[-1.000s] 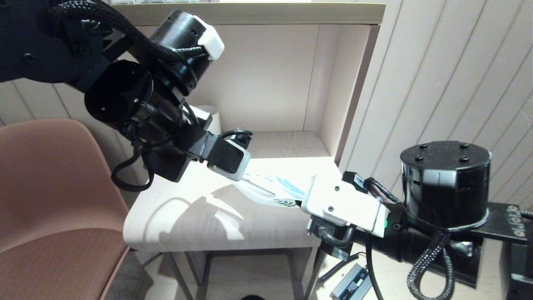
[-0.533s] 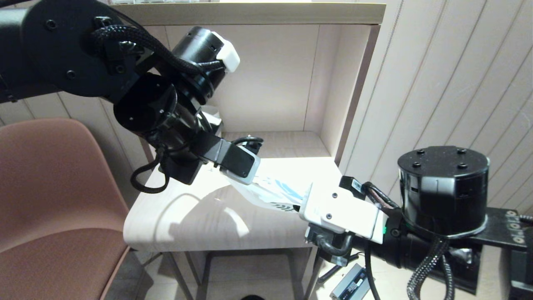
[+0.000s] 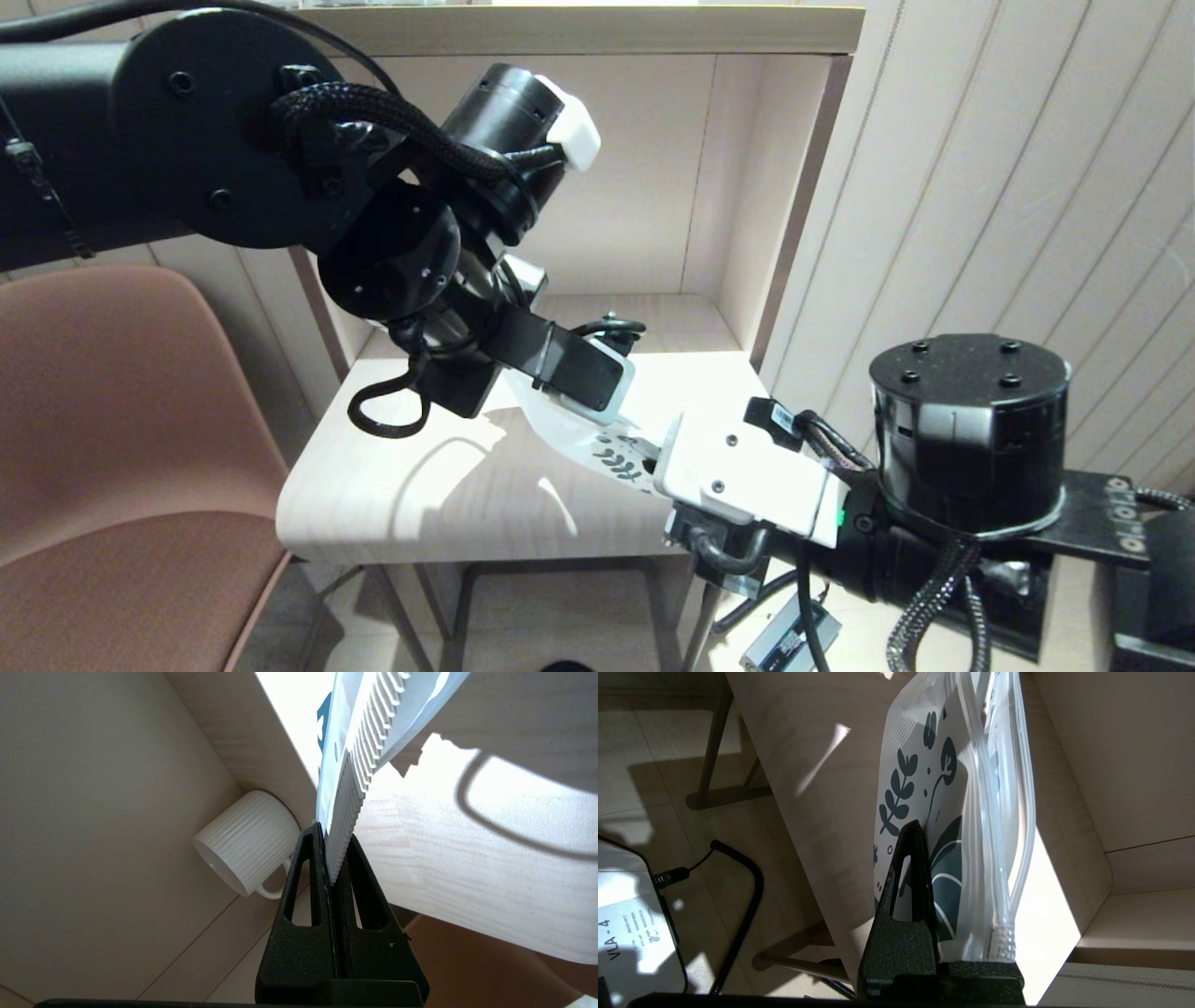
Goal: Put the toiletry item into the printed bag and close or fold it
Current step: Place the comb into the storage bag
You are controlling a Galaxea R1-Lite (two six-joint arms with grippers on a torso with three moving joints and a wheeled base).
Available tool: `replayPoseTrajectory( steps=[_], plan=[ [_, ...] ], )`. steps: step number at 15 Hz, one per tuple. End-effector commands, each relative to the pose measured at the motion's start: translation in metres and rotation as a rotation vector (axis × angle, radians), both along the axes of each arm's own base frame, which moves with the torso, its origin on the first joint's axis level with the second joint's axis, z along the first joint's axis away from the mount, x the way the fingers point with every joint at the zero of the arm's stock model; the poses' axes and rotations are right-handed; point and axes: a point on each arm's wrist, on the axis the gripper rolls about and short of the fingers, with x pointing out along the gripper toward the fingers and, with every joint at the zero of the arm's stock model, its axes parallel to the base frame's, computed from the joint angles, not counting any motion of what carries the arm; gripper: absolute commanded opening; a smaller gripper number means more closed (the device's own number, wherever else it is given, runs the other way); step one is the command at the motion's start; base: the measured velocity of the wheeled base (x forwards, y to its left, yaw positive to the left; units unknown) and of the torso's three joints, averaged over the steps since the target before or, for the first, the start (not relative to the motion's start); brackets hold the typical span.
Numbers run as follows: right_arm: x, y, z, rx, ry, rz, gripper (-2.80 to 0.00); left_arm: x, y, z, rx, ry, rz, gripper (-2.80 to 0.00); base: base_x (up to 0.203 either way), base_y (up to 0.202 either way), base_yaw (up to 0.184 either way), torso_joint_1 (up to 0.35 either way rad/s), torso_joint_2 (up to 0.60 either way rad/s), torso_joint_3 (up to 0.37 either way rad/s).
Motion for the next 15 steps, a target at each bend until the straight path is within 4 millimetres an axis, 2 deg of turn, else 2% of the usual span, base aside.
replayPoseTrajectory(
  steps=[1, 7, 8, 15],
  plan=[
    [-0.0008, 0.0032, -0.0019, -0.006, 0.000, 0.010, -2.80, -0.0023, 0.0003, 0.0011, 0.012, -0.004, -0.006, -2.80, 0.000, 0.000, 0.000, 0.000, 0.00, 0.000],
    [-0.0045, 0.0058, -0.0035, -0.010, 0.003, 0.025, -2.80, -0.0035, 0.0024, 0.0055, -0.007, -0.019, 0.001, -2.80, 0.000, 0.000, 0.000, 0.000, 0.00, 0.000],
    [-0.0052, 0.0068, -0.0036, -0.010, 0.004, 0.029, -2.80, -0.0035, 0.0024, 0.0059, -0.009, -0.019, 0.000, 0.00, 0.000, 0.000, 0.000, 0.000, 0.00, 0.000],
    [-0.0054, 0.0071, -0.0046, -0.012, 0.004, 0.028, -2.80, -0.0031, 0.0020, 0.0051, -0.006, -0.020, 0.001, 0.00, 0.000, 0.000, 0.000, 0.000, 0.00, 0.000]
  ],
)
